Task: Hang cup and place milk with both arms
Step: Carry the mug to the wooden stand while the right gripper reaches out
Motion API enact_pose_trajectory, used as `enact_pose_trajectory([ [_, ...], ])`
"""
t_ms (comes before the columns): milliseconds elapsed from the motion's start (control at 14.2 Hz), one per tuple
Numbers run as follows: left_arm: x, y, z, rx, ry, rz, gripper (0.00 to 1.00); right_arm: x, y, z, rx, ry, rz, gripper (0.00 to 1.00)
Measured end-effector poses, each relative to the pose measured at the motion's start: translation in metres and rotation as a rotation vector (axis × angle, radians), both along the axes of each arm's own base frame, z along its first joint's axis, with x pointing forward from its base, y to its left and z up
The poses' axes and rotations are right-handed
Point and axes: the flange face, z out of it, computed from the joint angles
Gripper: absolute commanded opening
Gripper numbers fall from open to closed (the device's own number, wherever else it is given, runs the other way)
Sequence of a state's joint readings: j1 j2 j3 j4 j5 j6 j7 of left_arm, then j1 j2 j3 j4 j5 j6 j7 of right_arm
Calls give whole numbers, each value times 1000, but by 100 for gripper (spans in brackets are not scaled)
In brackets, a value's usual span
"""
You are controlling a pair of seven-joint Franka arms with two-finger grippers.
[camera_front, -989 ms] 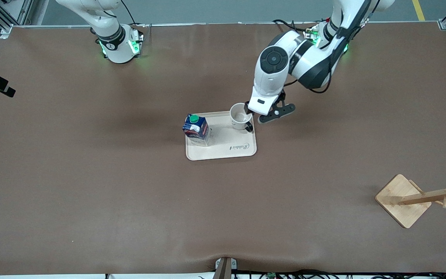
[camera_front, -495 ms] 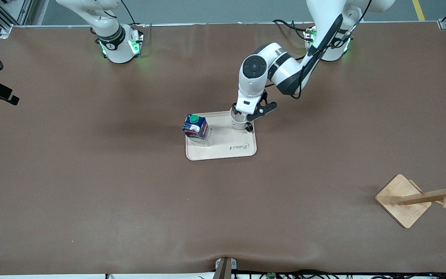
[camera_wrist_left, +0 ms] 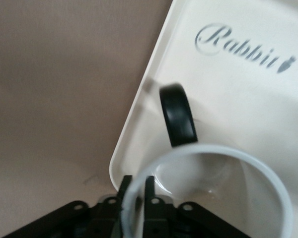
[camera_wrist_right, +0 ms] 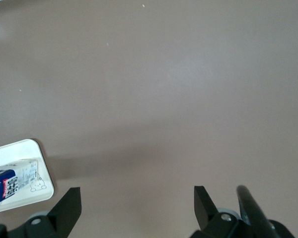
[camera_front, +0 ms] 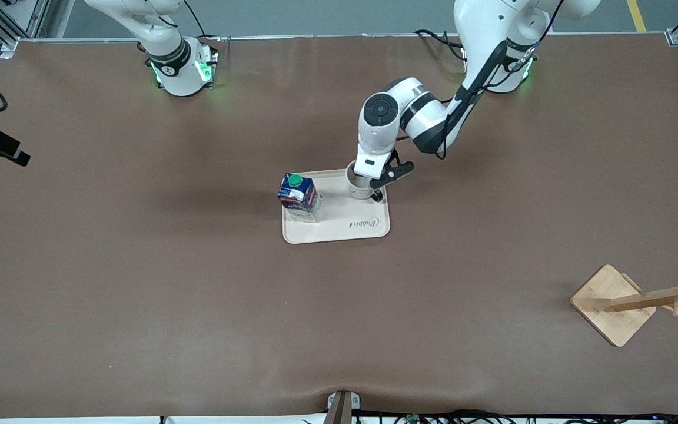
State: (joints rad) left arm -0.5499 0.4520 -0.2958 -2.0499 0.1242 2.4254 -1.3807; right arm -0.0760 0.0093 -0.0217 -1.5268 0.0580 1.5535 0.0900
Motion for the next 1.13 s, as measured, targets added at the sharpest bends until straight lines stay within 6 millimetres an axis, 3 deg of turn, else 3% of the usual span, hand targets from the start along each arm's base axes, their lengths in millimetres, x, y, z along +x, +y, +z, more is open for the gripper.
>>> enact_pose_trajectory([
  [212, 39, 17, 43, 1, -80, -36, 0, 8, 10, -7, -1, -8, 17, 100],
  [495, 117, 91, 169, 62, -128, -123, 0, 29, 10, -45, 2, 45, 19, 100],
  [636, 148, 131, 219, 82, -132, -165, 0, 39, 13, -66, 4, 74, 26, 100],
  [777, 176, 180, 243, 92, -124, -210, 0, 43, 27, -77, 7, 97, 49, 100],
  [918, 201, 236, 253, 96, -119, -247, 0, 44, 47, -82, 49, 107, 69, 100],
  [1130, 224, 314, 260, 101, -114, -303, 0, 45, 56, -92, 83, 135, 79, 100],
])
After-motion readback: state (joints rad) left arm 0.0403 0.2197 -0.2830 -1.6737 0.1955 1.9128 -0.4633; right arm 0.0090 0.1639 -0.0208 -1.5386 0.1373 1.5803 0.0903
